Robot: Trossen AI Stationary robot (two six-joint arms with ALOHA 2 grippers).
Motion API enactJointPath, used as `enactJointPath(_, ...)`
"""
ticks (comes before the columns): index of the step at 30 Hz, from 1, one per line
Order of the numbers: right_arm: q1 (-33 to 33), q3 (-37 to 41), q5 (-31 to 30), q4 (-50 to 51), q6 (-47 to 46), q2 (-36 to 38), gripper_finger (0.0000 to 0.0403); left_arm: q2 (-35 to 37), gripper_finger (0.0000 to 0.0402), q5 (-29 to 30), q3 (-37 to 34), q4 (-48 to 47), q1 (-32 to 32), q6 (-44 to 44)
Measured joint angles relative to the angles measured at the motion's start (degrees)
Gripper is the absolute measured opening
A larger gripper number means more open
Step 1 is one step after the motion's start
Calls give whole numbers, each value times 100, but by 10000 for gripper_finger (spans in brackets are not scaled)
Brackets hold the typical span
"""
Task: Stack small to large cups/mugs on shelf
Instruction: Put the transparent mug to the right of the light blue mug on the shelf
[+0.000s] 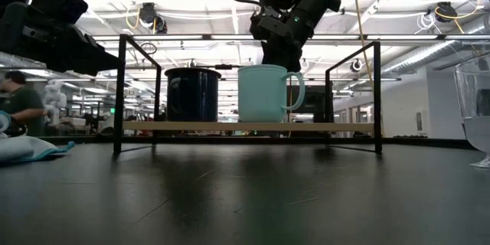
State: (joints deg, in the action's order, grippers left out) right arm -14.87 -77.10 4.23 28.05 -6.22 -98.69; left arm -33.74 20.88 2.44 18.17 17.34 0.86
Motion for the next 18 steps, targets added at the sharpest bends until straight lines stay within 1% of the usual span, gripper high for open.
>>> enactJointPath(10, 0, -2, 4, -15, 116, 296, 124, 0, 5, 0, 0, 2, 0, -35)
enactJointPath(15, -2, -4, 4, -3, 190, 533, 126, 1, 6, 0, 1, 4, 0, -35)
enactJointPath(18, -2, -4, 4, 6, 396, 757, 126, 0, 6, 0, 1, 4, 0, -31)
